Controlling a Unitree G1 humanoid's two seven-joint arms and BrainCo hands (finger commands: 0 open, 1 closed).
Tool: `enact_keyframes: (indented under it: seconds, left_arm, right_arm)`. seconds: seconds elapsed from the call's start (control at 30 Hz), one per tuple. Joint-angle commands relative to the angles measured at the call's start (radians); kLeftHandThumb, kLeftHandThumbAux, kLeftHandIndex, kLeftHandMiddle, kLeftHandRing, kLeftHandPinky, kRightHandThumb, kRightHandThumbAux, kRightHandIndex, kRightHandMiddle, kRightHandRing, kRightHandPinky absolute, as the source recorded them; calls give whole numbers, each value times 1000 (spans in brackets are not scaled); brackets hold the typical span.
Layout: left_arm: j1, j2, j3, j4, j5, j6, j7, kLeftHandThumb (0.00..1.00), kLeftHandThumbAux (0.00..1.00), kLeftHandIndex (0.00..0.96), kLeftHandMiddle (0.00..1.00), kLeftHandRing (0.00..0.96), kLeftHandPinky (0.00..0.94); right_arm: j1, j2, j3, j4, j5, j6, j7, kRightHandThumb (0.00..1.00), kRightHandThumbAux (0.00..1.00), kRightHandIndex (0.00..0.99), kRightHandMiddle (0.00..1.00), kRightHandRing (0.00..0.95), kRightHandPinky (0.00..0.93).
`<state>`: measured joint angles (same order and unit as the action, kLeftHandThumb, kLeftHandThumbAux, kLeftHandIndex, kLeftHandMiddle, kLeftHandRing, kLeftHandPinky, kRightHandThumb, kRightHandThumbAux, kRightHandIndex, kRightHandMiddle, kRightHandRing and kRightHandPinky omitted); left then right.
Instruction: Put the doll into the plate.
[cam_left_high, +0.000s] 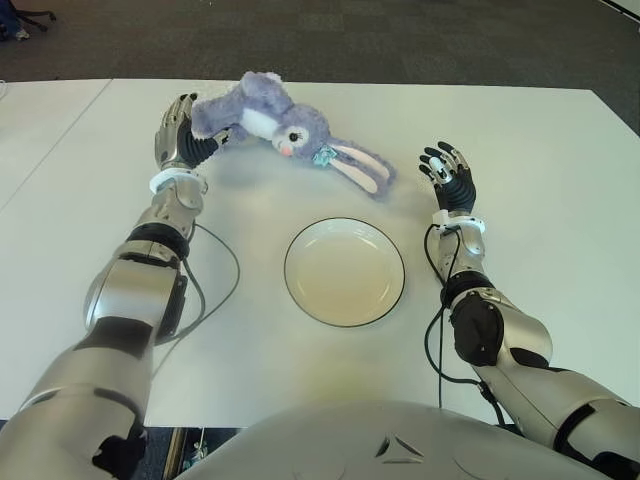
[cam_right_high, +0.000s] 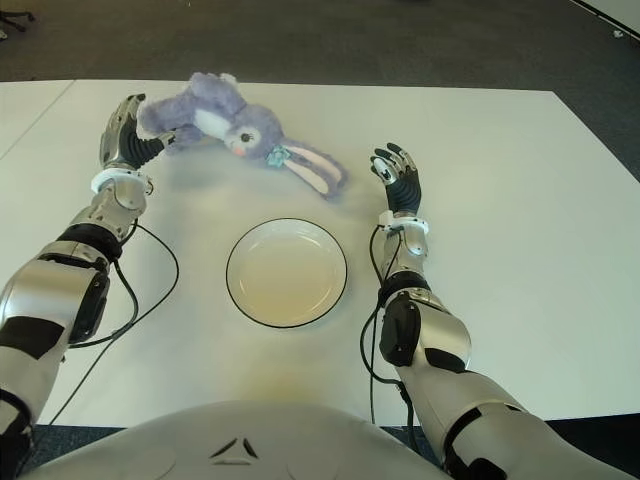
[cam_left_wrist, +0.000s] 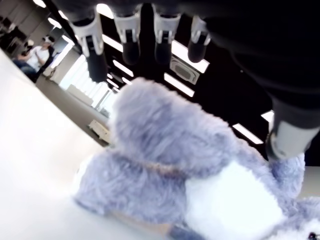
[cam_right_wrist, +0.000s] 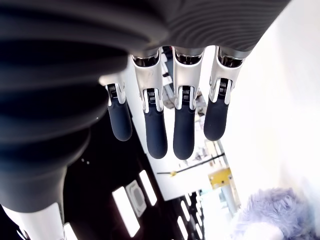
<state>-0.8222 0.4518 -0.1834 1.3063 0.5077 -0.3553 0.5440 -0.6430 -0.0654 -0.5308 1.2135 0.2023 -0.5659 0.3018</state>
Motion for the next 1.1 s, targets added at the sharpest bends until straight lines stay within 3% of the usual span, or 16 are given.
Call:
enact_keyframes:
  seconds: [0.03,0.17,0.77,1.1]
  left_arm:
    - [-9,30,-80,22,81,29,40,155,487,0,0,0,59]
    - [-12,54,-124,26,114,57,48,145,478,0,0,0,0]
    - [-17,118,-309,17,276,136,138,199,484,0,0,0,0]
    - [-16,130,-368,14,320,144,145,219,462,0,0,0,0]
  right_arm:
    - [211,75,-30,138,37,157,-26,46,750,240,322,305,257]
    - [209,76,-35,138,42,158,-23,54,751,247,322,308,269]
    - [202,75,-39,140,48,168,-23,70,735,249,324,316,292]
    - [196,70,-32,141,39,176,-30,77,736,248,321,306,268]
